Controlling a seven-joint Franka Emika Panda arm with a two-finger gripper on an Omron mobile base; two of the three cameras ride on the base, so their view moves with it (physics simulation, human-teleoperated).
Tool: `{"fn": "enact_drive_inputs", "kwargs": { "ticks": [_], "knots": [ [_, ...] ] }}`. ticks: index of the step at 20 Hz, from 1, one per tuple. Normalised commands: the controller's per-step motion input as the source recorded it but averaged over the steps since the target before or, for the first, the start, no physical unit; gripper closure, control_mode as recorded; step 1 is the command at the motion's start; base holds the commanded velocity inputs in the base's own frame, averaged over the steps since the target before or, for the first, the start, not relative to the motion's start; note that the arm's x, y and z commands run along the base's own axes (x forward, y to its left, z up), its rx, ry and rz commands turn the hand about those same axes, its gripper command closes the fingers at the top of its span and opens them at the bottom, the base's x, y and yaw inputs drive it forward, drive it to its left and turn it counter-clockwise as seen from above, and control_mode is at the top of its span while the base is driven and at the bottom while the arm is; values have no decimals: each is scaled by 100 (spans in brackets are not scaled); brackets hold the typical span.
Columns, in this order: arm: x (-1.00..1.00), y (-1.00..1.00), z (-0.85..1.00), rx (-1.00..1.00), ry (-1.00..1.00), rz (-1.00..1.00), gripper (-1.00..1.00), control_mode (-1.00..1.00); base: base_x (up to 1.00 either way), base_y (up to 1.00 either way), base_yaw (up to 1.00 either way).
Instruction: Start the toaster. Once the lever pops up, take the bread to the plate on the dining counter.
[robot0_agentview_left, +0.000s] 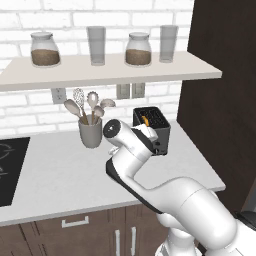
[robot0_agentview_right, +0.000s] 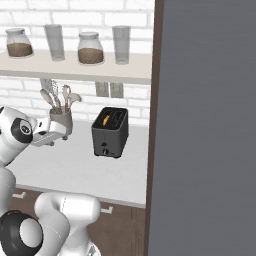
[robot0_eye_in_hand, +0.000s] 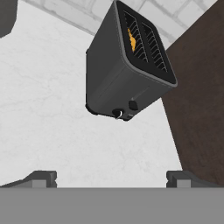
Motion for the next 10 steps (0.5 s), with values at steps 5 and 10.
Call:
{"fn": "enact_drive_inputs", "kwargs": {
  "ticks": [5,10],
  "knots": [
    [0,0,0,0,0,0,-100,-100,0,0,0],
    [0,0,0,0,0,0,-100,-100,0,0,0]
  ]
}}
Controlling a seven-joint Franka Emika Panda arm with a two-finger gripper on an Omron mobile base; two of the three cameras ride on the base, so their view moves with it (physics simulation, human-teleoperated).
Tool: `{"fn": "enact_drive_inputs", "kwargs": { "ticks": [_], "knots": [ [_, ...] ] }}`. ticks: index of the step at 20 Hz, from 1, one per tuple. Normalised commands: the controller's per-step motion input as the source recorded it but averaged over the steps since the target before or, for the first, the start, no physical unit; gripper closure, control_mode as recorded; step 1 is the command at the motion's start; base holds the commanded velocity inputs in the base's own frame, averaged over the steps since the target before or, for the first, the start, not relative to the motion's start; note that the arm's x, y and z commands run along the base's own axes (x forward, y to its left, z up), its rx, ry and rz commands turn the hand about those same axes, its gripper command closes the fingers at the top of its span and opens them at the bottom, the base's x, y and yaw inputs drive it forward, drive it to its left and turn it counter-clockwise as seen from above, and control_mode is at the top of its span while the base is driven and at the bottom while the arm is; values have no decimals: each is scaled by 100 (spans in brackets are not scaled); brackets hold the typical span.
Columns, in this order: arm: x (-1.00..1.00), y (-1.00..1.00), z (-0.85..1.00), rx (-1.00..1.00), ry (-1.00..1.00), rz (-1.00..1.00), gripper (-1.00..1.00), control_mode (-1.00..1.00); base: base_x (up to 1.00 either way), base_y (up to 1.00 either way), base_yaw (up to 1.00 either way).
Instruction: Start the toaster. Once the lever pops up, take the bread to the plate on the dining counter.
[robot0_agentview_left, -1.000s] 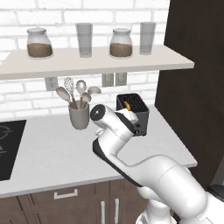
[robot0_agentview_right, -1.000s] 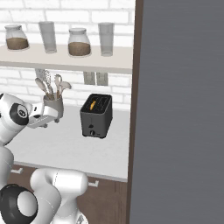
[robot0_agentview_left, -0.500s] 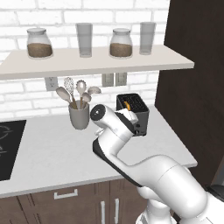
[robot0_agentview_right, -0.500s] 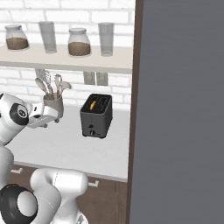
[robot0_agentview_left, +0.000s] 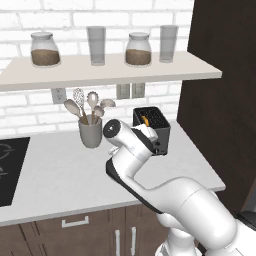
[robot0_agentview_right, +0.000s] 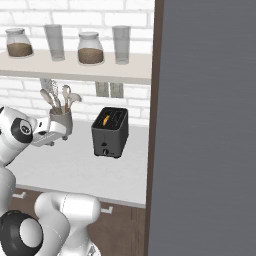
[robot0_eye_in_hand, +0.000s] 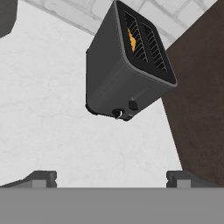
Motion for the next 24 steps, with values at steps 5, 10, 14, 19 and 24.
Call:
{"fn": "enact_drive_inputs", "kwargs": {
  "ticks": [5,10,14,19,24],
  "knots": [
    [0,0,0,0,0,0,-100,-100,0,0,0],
    [0,0,0,0,0,0,-100,-100,0,0,0],
    [0,0,0,0,0,0,-100,-100,0,0,0],
    [0,0,0,0,0,0,-100,-100,0,0,0],
    [0,0,0,0,0,0,-100,-100,0,0,0]
  ]
}}
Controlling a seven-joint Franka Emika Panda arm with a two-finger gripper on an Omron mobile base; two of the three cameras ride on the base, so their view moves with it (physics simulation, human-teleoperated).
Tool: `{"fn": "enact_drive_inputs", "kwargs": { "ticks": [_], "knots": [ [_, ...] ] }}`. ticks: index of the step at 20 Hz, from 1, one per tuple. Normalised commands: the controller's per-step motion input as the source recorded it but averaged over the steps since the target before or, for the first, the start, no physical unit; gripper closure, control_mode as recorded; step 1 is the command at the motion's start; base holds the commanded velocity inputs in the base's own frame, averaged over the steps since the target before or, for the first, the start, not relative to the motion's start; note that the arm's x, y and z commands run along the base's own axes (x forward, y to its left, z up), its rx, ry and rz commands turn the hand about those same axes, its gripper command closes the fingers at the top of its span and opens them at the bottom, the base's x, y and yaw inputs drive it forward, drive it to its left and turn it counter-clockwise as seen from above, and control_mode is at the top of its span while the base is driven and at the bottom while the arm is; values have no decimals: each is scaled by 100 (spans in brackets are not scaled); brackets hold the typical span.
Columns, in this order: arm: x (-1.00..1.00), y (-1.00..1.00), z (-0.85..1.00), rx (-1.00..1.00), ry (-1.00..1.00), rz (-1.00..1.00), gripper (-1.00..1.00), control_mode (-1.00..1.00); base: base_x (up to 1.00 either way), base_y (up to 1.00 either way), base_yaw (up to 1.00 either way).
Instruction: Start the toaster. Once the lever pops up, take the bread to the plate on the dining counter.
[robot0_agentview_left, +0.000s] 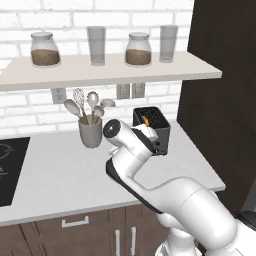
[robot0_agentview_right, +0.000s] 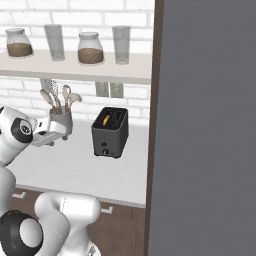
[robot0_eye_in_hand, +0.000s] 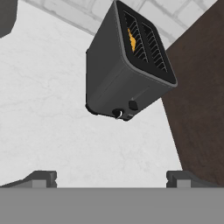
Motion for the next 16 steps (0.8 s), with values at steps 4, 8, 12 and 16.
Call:
{"fn": "enact_drive_inputs", "kwargs": {
  "ticks": [4,8,12,16],
  "knots": [
    [0,0,0,0,0,0,-100,-100,0,0,0],
    [0,0,0,0,0,0,-100,-100,0,0,0],
    [0,0,0,0,0,0,-100,-100,0,0,0],
    [0,0,0,0,0,0,-100,-100,0,0,0]
  ]
}}
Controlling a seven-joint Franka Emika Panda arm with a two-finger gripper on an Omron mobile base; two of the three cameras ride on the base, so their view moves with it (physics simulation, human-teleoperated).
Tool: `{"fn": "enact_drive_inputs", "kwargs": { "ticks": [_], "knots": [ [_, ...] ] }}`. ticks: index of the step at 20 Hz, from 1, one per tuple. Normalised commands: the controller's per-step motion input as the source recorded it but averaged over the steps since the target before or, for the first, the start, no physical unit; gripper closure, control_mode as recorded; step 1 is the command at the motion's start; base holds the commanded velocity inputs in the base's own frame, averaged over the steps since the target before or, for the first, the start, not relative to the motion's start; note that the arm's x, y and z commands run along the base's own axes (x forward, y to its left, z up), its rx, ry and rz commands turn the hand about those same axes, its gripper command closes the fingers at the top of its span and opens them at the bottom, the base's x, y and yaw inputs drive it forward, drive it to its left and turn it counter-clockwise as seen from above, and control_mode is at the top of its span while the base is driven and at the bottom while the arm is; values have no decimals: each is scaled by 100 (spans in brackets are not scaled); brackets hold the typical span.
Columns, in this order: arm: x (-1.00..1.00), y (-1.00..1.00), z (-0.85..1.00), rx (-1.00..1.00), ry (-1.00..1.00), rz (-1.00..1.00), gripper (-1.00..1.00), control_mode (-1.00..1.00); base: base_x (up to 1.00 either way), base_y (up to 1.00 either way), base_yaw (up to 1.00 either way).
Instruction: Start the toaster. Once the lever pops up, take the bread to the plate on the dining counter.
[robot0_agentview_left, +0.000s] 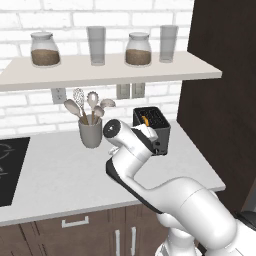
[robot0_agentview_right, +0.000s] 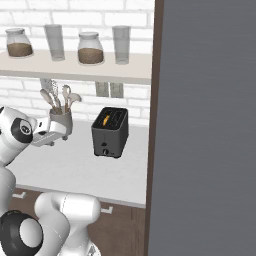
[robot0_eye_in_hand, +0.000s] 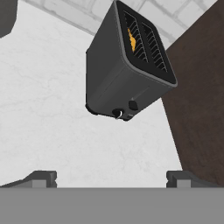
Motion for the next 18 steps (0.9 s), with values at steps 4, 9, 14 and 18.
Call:
{"fn": "enact_drive_inputs", "kwargs": {
  "ticks": [4,9,14,18],
  "knots": [
    [0,0,0,0,0,0,-100,-100,0,0,0],
    [0,0,0,0,0,0,-100,-100,0,0,0],
    [0,0,0,0,0,0,-100,-100,0,0,0],
    [0,0,0,0,0,0,-100,-100,0,0,0]
  ]
}}
